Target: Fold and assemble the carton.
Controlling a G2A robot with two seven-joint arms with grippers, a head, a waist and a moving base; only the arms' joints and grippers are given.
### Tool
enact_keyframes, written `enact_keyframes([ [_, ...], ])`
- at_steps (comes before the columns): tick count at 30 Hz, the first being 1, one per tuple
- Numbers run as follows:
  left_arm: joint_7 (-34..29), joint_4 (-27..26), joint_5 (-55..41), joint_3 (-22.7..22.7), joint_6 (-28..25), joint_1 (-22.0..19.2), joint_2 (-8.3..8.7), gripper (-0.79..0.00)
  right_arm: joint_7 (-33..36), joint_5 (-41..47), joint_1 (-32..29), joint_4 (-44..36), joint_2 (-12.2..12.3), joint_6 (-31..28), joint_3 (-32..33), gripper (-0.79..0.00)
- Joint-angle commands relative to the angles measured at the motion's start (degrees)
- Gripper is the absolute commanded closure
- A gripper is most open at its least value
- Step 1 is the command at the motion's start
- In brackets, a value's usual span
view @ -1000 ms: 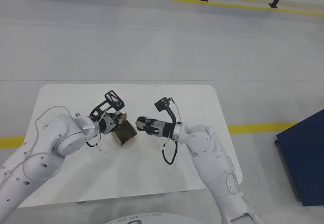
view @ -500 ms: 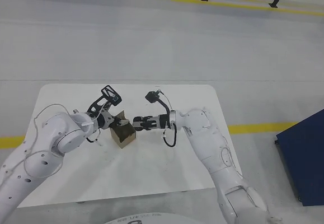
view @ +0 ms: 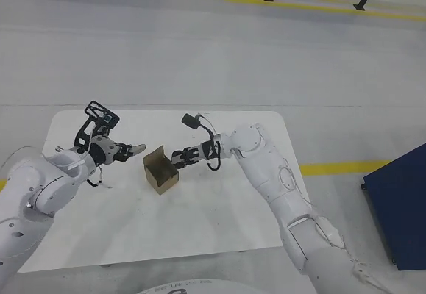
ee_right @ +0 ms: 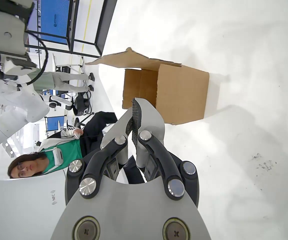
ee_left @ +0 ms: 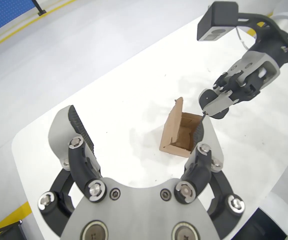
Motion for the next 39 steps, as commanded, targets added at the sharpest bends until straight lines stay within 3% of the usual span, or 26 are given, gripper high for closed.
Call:
enact_keyframes([
  [1, -1.7, -2.2, 0.6, -3.0, -0.6, 3.2, 0.63, -0.785, -0.2, 0.3, 1.6, 2.2, -0.4, 0.2, -1.4, 0.000],
  [6, -12.6, -6.3, 2.7, -7.3, -3.7, 9.3, 2.03, -0.785, 0.1, 0.2, 5.1, 6.6, -1.5, 1.8, -5.7, 0.000],
  [12, -16.0, -7.3, 2.0, -6.8, -3.8, 11.8, 2.18, -0.785, 1.2, 0.7, 8.9, 11.8, -3.0, 4.9, -10.0, 0.000],
  [22, -16.1, -2.6, -3.6, -1.1, 0.7, 7.7, 0.79, -0.785, 0.8, 1.4, 11.0, 15.0, -4.0, 5.6, -12.3, 0.000],
  [39, -11.1, 4.2, -1.0, 9.1, 9.0, 1.7, -2.09, -0.785, -1.6, 0.1, 8.9, 11.3, -3.4, 8.7, -12.4, 0.000],
])
